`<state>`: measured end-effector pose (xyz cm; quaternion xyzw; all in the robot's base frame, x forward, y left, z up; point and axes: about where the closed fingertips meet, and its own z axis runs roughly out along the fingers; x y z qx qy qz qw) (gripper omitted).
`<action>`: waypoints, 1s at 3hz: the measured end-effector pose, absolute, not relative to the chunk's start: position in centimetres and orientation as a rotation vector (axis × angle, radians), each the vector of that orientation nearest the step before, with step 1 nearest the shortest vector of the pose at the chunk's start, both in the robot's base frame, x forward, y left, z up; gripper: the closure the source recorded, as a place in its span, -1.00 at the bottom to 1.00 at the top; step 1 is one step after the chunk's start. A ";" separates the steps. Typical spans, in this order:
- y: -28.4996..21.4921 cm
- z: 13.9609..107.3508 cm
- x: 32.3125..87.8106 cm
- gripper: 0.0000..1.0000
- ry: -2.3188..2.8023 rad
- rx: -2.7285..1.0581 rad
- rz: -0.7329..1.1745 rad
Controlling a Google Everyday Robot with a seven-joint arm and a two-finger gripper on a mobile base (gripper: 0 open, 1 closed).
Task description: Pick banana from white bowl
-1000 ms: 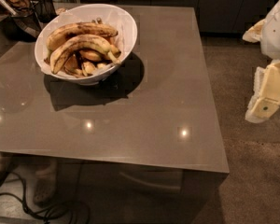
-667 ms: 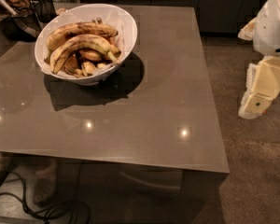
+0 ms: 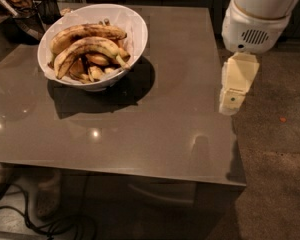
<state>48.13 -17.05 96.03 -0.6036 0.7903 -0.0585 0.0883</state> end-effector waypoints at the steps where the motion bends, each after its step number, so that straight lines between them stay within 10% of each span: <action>1: -16.6 96.1 48.7 -1.00 2.334 -1.790 -0.184; 3: -11.1 99.2 49.5 -1.00 2.249 -1.782 0.005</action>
Offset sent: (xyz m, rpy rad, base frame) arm 0.0013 0.0266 0.0173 0.1522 0.0351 0.0075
